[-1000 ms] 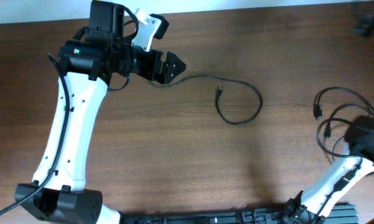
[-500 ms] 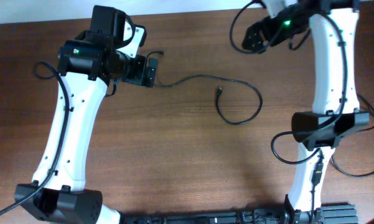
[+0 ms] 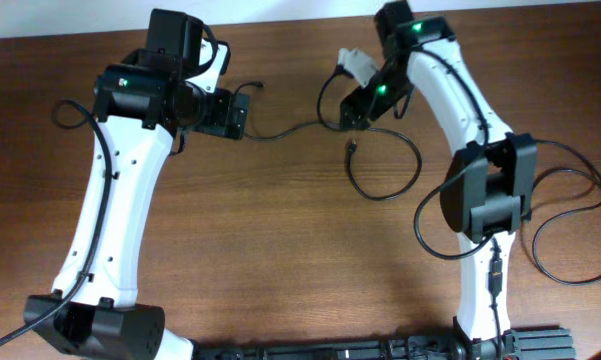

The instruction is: Untangle cables

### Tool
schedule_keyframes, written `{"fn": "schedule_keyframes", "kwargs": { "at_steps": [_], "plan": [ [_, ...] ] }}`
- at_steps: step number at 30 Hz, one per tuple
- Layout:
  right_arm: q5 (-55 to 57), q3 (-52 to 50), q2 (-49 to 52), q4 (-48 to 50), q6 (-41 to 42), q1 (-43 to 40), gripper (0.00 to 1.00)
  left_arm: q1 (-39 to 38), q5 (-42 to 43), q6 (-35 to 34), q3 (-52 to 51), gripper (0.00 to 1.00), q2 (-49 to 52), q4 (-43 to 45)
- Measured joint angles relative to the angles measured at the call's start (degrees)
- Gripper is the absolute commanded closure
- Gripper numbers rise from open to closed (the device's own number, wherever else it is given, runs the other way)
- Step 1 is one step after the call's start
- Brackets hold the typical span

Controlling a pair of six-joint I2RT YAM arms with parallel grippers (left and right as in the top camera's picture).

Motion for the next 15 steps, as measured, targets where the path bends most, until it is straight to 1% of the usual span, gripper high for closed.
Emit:
{"fn": "schedule_keyframes", "kwargs": {
  "at_steps": [3, 4, 6, 7, 8, 9, 15],
  "plan": [
    [0.0, -6.0, 0.1, 6.1, 0.0, 2.2, 0.19, 0.0, 0.0, 0.0, 0.0, 0.02, 0.0, 0.0],
    [0.0, -7.8, 0.1, 8.8, 0.0, 3.0, 0.32, 0.0, 0.0, 0.0, 0.0, 0.02, -0.1, 0.0],
    [-0.1, -10.1, 0.1, 12.3, -0.2, 3.8, 0.41, 0.0, 0.0, 0.0, 0.0, 0.02, -0.1, 0.0],
    [0.0, -11.2, 0.1, 13.1, 0.0, 4.1, 0.62, 0.0, 0.0, 0.0, 0.0, 0.02, -0.1, 0.0],
    [0.0, -11.9, 0.1, 13.2, -0.1, 4.4, 0.76, 0.0, 0.0, 0.0, 0.0, 0.01, -0.1, -0.1],
    [0.0, -12.0, 0.1, 13.2, 0.2, 4.4, 0.96, 0.0, 0.0, 0.0, 0.0, 0.01, -0.1, -0.1],
    [0.0, -12.0, 0.1, 13.1, 0.1, 4.3, 0.96, 0.0, 0.0, 0.0, 0.0, 0.02, -0.1, -0.1]
  ]
}}
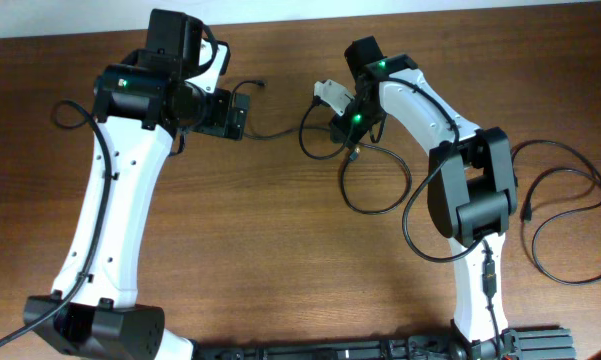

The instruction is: Untangle cables

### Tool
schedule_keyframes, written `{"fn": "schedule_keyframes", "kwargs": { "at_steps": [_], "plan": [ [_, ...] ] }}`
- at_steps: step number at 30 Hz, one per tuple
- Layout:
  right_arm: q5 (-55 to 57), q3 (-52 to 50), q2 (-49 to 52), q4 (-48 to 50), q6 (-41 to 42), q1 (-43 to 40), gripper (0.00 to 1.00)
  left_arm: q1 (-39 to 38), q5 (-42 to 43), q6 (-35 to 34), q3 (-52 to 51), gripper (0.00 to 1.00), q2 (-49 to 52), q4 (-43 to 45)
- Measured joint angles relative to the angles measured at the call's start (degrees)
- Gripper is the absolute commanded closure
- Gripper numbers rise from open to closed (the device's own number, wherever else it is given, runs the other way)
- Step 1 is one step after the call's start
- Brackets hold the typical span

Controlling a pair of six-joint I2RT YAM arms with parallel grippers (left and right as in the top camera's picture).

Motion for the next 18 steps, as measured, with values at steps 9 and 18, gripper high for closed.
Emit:
{"fn": "schedule_keyframes", "kwargs": {
  "at_steps": [9, 18],
  "plan": [
    [5.8, 18.8, 0.1, -6.1, 12.0, -4.0, 0.96, 0.0, 0.0, 0.0, 0.0, 0.01, 0.0, -0.1],
    [7.0, 48.6, 0.3, -11.2, 22.9, -11.1, 0.96, 0.0, 0.0, 0.0, 0.0, 0.02, 0.0, 0.0]
  ]
}}
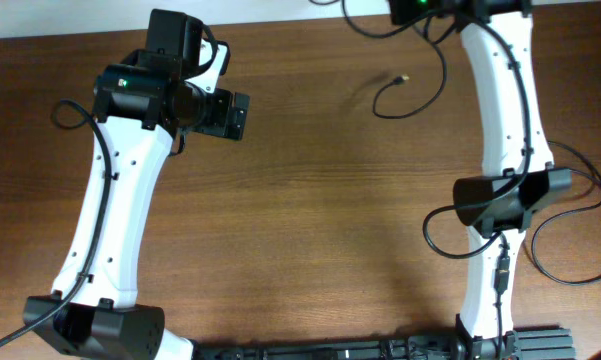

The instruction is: Untangle cables

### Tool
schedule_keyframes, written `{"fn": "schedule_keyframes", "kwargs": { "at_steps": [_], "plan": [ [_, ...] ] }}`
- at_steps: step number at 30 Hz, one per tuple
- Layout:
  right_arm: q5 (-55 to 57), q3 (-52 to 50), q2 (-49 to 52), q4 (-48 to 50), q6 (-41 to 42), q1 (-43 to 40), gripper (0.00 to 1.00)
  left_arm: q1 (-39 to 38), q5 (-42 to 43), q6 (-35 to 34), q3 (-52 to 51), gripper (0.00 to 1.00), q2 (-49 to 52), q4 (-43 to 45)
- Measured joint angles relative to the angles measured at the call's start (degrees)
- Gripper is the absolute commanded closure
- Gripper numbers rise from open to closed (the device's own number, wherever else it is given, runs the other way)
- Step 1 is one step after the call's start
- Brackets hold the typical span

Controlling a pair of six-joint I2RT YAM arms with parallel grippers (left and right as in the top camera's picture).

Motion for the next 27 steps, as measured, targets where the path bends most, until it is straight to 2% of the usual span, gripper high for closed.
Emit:
{"fn": "schedule_keyframes", "kwargs": {
  "at_steps": [9, 19, 27],
  "plan": [
    [0.3, 0.9, 0.0, 0.8, 22.9, -15.3, 0.96, 0.0, 0.0, 0.0, 0.0, 0.02, 0.0, 0.0],
    [0.4, 0.9, 0.0, 0.0, 36.7, -26.7, 0.96, 0.0, 0.0, 0.0, 0.0, 0.02, 0.0, 0.0],
    [12.9, 0.9, 0.0, -0.5, 58.7, -32.0, 0.96, 0.0, 0.0, 0.0, 0.0, 0.02, 0.0, 0.0]
  ]
}}
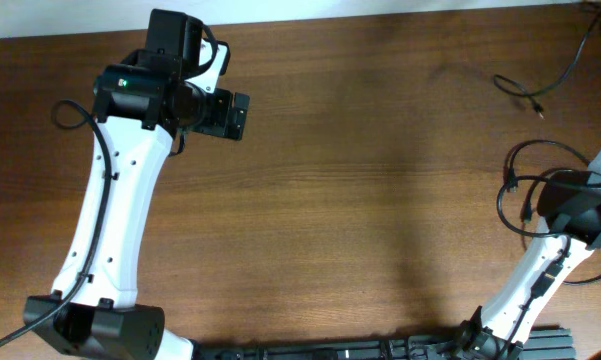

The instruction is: Untangle cables

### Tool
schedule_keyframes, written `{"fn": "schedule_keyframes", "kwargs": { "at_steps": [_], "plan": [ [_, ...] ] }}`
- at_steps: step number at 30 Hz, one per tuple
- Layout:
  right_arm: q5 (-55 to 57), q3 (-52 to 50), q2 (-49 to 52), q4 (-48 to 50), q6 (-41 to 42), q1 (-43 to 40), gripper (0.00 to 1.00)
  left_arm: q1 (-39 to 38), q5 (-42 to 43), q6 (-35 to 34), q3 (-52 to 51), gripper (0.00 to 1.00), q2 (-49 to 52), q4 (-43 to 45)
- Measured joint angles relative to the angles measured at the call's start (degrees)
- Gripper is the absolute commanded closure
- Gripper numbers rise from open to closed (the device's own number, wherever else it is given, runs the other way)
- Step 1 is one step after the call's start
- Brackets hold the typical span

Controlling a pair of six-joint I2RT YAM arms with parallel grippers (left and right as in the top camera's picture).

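A thin black cable (517, 88) shows only at the top right. It comes down from the frame's right corner and ends in a small plug (540, 112) over the table. My left gripper (239, 116) hovers over the far left of the table with no cable at it; whether its fingers are open cannot be made out. My right gripper is outside the frame. Only the right arm's elbow (580, 200) and lower link show at the right edge.
The brown wooden table (360, 200) fills the view. Black loops of the right arm's own wiring (515, 195) hang beside its elbow. The left arm's white link (115, 210) slants across the left side. A black rail (380, 350) runs along the front edge.
The right arm has gone from the top edge right of centre to the far right edge. The cable's loose end now lies at the top right instead of the top middle. The left arm is unchanged.
First the cable ran from my left gripper to the right gripper, which had a white plug block at it, with a loop on the table. Then the right gripper stood closer to the left. Later the cable was off the left gripper, at the top edge, now far right.
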Motion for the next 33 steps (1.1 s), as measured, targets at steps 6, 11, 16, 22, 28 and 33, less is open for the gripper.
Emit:
{"fn": "schedule_keyframes", "kwargs": {
  "at_steps": [6, 11, 16, 22, 28, 33],
  "plan": [
    [15.0, 0.0, 0.0, -1.6, 14.3, 0.0, 0.96, 0.0, 0.0, 0.0, 0.0, 0.02, 0.0, 0.0],
    [25.3, 0.0, 0.0, 0.4, 17.0, 0.0, 0.96, 0.0, 0.0, 0.0, 0.0, 0.01, 0.0, 0.0],
    [27.2, -7.4, -0.2, 7.5, 17.3, 0.0, 0.96, 0.0, 0.0, 0.0, 0.0, 0.02, 0.0, 0.0],
    [27.6, -31.8, 0.3, 27.3, 17.5, 0.0, 0.96, 0.0, 0.0, 0.0, 0.0, 0.02, -0.1, -0.1],
    [26.0, -45.0, 0.5, 32.5, 17.4, 0.0, 0.11, 0.0, 0.0, 0.0, 0.0, 0.02, -0.1, -0.1],
    [20.9, -45.0, 0.4, 32.3, 7.9, 0.0, 0.01, 0.0, 0.0, 0.0, 0.0, 0.02, -0.1, -0.1]
  ]
}}
